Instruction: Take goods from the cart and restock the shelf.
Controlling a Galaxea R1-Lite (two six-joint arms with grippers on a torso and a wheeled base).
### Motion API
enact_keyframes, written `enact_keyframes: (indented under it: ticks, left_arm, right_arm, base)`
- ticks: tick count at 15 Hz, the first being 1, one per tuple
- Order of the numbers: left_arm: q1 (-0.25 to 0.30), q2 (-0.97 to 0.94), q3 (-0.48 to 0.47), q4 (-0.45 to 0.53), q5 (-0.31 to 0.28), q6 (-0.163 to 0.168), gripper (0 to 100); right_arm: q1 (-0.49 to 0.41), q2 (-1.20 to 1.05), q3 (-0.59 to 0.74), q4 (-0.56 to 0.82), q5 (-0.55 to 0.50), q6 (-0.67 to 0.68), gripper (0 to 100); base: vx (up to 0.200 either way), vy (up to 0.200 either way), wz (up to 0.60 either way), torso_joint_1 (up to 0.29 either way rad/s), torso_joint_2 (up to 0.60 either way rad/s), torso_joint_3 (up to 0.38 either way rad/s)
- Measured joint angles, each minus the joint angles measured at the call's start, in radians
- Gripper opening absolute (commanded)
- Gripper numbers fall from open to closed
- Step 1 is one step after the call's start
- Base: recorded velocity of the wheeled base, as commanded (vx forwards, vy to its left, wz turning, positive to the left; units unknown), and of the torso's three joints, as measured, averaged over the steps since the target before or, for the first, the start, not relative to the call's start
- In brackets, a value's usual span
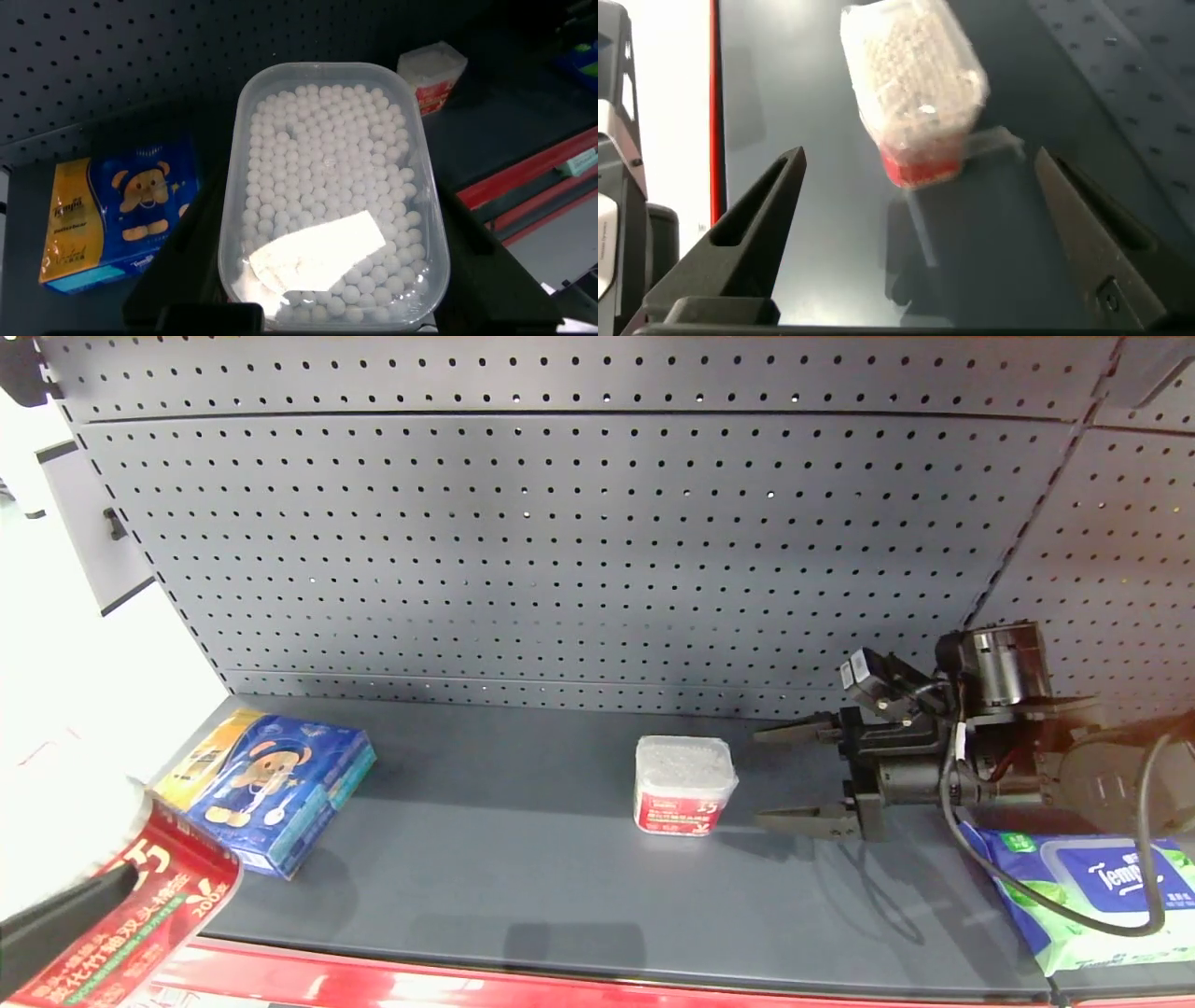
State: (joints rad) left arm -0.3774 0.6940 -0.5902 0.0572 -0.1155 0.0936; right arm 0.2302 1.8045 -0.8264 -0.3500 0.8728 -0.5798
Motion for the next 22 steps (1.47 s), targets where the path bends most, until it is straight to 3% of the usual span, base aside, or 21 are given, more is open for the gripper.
enact_keyframes:
  ticks: [16, 17, 22]
  left_arm:
    - [0.0, 0.043, -0.016, 0.0, -0.004, 0.0, 0]
    - [0.0, 0.045, -0.016, 0.0, -0.004, 0.0, 0]
    - [0.0, 0.05, -0.015, -0.001, -0.004, -0.001, 0]
  right_arm:
    - [0.125, 0.222, -0.183, -0.003, -0.017, -0.027, 100]
    - [0.128, 0.23, -0.189, -0.003, -0.02, -0.026, 0]
    - [0.142, 0.222, -0.171, -0.003, -0.029, -0.025, 0]
  base:
    - [0.0, 0.0, 0.0, 0.0, 0.0, 0.0]
    - [0.0, 0.0, 0.0, 0.0, 0.0, 0.0]
    - [0.0, 0.0, 0.0, 0.0, 0.0, 0.0]
